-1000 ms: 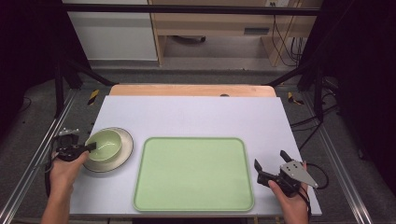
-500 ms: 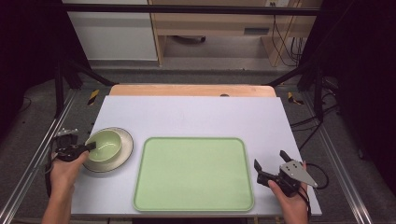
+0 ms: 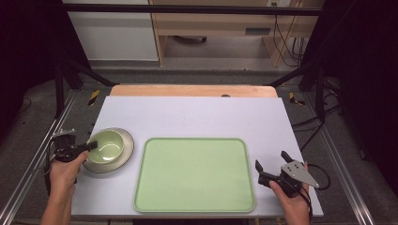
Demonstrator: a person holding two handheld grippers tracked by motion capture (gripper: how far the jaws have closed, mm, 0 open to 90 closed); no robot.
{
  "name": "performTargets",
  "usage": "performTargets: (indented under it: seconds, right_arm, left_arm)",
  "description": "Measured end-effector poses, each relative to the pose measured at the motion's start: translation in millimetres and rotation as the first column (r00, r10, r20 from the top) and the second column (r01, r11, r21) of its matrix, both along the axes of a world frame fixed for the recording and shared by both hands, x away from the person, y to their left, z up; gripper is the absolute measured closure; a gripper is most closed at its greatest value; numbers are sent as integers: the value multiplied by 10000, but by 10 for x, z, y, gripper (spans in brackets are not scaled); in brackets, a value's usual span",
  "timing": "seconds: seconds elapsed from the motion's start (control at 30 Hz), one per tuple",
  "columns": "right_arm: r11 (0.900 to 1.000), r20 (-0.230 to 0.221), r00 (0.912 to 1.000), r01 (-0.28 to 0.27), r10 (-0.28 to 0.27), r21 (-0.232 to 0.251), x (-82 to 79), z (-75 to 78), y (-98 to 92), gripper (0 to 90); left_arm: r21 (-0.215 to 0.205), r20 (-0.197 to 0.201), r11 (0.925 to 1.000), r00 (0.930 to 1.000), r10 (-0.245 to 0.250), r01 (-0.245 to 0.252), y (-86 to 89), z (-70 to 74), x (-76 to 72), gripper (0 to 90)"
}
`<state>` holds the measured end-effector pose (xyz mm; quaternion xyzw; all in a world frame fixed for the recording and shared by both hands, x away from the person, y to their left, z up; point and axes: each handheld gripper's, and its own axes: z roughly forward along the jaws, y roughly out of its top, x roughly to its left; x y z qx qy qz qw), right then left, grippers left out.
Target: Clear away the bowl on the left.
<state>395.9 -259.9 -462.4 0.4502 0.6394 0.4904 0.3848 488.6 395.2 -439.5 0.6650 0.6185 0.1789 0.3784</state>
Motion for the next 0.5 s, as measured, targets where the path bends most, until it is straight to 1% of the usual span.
performTargets:
  seconds: [0.1, 0.27, 0.5]
  right_arm:
    - [10000, 14, 10000, -13, 14, -18, -1, 1, -5, 31]
    - [10000, 25, 10000, -6, 6, 5, 1, 0, -5, 31]
    - [10000, 20, 10000, -6, 6, 19, -1, 3, -1, 31]
  left_arm:
    - [-184, 128, 9998, 9999, 54, -52, 2, 18, -7, 827]
    - [-636, 346, 9980, 9994, 22, 0, -7, 80, -24, 828]
    - [-755, 669, 9968, 9975, -220, 270, -97, 194, -36, 827]
